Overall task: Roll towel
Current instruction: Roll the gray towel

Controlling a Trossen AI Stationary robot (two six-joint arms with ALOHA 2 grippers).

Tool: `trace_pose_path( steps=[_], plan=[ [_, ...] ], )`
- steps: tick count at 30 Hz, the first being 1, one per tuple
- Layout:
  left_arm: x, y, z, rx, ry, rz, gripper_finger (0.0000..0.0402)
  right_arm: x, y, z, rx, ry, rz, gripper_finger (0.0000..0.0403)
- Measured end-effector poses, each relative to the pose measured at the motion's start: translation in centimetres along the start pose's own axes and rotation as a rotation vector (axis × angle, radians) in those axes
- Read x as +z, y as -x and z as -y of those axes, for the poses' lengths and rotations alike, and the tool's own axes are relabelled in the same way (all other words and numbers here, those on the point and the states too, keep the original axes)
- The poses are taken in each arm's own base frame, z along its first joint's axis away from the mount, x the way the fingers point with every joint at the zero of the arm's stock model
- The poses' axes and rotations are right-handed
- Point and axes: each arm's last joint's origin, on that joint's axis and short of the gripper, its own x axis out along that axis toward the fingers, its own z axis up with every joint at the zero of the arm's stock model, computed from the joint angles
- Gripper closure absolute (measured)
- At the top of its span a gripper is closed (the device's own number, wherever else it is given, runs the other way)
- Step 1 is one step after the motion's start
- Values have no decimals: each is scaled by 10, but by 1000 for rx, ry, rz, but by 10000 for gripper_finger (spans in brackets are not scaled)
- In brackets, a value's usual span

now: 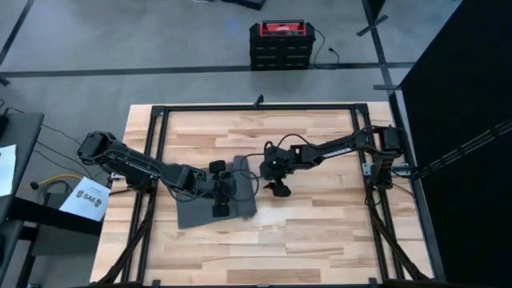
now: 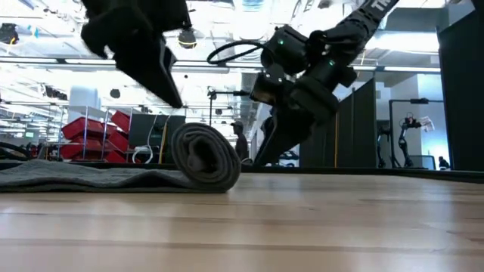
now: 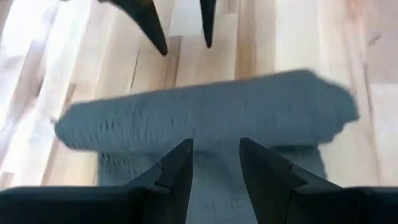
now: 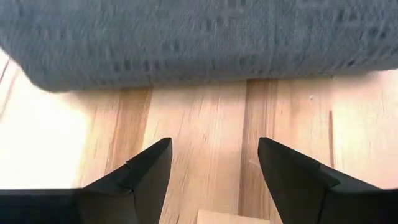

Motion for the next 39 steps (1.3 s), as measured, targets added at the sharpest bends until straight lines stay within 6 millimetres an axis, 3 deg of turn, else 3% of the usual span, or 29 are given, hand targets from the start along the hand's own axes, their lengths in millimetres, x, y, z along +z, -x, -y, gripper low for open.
trace_pose_path(
  steps=[7, 14, 18, 22, 32, 39],
  plan=[
    [-20, -19, -3, 55, 9, 50, 283, -7, -18, -9, 16, 20, 54, 176],
    [-5, -31, -20, 86, 0, 214, 283, -1, -20, -9, 14, 38, 75, 176],
    [-28, -62, -30, 35, 40, 107, 283, -3, -20, -8, 15, 11, 57, 176],
    [-41, -75, -29, 36, 37, 50, 283, -5, -20, -8, 16, 6, 45, 176],
    [-45, -75, -22, 24, 84, 37, 283, 1, -20, -7, 8, 32, 99, 176],
    [-46, -75, -22, 25, 114, 31, 283, 15, -17, -3, -27, 148, 253, 176]
  ],
)
